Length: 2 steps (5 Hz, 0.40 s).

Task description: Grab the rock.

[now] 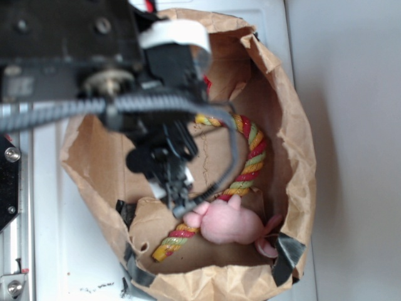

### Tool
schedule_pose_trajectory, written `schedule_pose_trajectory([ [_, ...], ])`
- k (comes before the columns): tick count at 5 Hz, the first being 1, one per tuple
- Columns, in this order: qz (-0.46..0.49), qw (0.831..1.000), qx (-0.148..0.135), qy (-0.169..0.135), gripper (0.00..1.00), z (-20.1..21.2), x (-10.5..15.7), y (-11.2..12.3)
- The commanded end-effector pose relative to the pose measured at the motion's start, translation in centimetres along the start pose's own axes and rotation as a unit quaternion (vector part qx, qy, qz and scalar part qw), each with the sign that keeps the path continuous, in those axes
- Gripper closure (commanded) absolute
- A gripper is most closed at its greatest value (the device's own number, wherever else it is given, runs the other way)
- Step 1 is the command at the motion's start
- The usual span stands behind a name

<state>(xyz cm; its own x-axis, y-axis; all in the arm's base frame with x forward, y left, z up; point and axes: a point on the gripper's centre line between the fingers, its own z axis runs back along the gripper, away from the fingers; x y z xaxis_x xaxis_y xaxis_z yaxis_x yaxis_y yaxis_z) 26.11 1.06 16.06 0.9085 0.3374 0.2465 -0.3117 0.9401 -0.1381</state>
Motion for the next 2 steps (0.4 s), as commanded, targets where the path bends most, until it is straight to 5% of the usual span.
schedule_pose_trajectory([
  [1,-0.064,0.996,-0.004,-0.065,1.00,3.58,1.47,-1.23],
  [2,-0.074,0.995,0.001,-0.062,1.00,4.08,1.81,-1.47],
])
